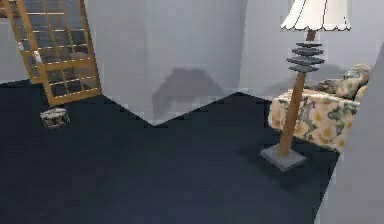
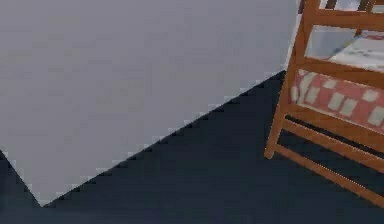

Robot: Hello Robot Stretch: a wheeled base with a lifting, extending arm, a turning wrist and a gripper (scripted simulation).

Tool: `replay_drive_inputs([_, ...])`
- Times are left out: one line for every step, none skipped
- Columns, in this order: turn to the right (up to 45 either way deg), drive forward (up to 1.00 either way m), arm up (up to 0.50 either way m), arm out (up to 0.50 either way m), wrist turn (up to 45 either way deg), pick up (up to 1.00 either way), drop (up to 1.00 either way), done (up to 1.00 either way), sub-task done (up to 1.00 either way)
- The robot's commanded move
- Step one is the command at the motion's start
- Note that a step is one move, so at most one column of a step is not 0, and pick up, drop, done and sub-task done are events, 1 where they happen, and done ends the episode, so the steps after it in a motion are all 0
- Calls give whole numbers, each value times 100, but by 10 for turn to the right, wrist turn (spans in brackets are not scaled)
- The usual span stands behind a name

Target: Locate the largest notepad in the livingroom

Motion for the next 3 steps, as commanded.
replay_drive_inputs([-390,0,0,0,0,0,0,0,0])
replay_drive_inputs([0,30,0,0,0,0,0,0,0])
replay_drive_inputs([-120,0,0,0,0,0,0,0,0])
